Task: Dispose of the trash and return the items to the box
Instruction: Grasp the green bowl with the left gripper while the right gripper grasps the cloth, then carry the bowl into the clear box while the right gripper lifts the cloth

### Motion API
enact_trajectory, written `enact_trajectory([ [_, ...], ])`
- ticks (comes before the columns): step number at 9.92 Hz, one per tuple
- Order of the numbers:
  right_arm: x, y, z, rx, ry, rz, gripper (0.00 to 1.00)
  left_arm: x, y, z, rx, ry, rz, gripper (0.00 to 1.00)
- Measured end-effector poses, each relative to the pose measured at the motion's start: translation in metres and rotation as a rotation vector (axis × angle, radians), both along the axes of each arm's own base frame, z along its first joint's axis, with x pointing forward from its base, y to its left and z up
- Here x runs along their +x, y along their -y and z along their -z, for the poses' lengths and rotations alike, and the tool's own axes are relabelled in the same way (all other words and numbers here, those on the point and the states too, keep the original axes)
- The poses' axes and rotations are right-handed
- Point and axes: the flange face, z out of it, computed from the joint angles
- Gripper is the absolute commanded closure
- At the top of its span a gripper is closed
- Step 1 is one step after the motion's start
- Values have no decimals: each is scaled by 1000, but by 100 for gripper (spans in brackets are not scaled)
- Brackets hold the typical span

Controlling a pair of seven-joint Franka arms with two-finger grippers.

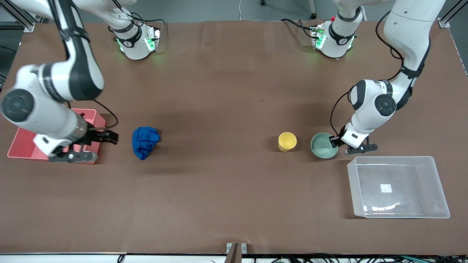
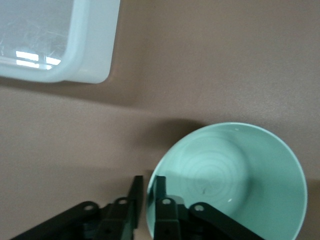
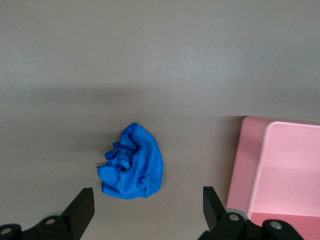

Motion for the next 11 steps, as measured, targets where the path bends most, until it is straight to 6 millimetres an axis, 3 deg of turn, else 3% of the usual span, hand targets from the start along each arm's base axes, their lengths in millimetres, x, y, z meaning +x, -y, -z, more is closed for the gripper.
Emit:
enact_trajectory([
  [2,1,-9,52,-5,-13,-8,5,13,6,-17,-4,33,7,100],
  [3,-5,-13,78,-4,-7,-17,5,24,7,-38,-1,38,10,100],
  [6,-29,-21,142,0,-16,-32,5,62,3,-151,17,54,5,100],
  [7,-36,-24,158,6,-22,-31,15,74,-5,-178,19,80,2,100],
  [8,-43,-25,172,8,-33,-30,42,85,-22,-193,25,109,21,100],
  [9,-47,-24,182,6,-47,-30,62,96,-46,-197,38,128,53,100],
  [11,-51,-24,196,1,-70,-30,84,121,-102,-181,85,132,136,100],
])
